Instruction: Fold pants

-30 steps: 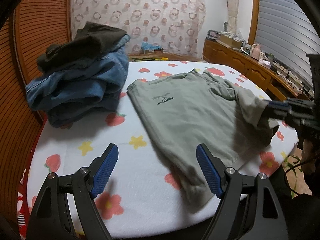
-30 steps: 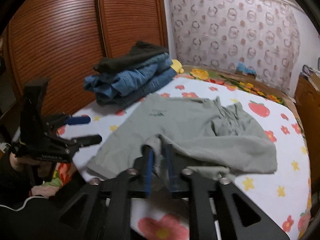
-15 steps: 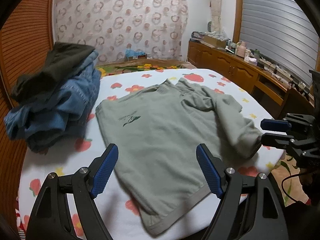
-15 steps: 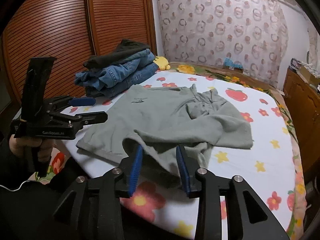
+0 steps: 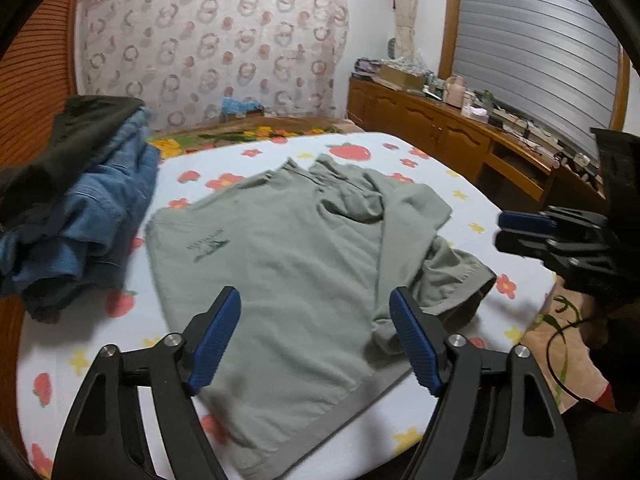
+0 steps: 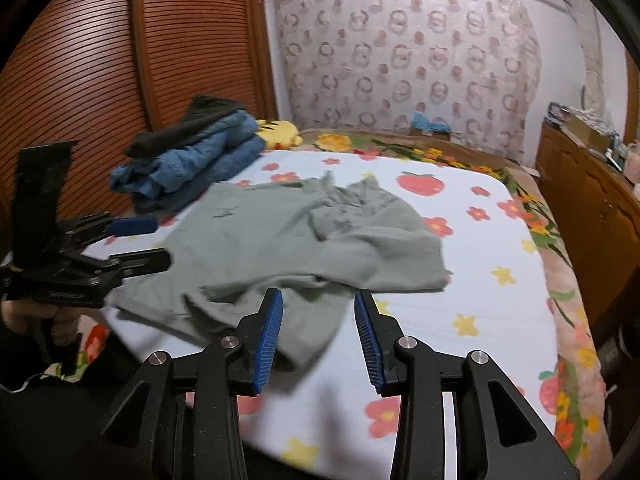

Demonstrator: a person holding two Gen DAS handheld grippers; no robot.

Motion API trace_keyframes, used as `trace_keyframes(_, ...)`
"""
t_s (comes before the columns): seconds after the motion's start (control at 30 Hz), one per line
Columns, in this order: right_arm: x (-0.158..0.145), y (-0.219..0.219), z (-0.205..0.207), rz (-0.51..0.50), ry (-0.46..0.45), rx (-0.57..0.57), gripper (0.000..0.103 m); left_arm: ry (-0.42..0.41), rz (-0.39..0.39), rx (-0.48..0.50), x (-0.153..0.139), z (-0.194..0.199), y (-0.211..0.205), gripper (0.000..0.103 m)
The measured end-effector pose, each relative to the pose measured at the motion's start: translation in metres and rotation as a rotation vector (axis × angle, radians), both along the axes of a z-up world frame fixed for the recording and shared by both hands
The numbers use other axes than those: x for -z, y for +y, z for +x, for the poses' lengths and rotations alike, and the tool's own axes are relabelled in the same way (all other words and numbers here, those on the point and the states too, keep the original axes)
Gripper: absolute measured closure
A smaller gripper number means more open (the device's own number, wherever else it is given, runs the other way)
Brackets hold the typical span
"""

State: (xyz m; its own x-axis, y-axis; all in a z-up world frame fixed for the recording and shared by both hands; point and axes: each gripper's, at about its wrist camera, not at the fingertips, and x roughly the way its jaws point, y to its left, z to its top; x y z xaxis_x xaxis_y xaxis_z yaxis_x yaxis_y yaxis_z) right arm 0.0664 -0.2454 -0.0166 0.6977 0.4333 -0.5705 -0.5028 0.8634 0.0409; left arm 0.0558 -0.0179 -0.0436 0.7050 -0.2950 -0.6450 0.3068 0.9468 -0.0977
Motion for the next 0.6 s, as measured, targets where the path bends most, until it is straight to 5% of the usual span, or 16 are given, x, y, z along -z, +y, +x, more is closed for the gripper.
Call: trace_keyframes(0.6,0.026,-0.003,0.086,-0.109,0.073,0.119,0.064,0.110,0.018,0.065,0.033,0.004,-0.027,0.034)
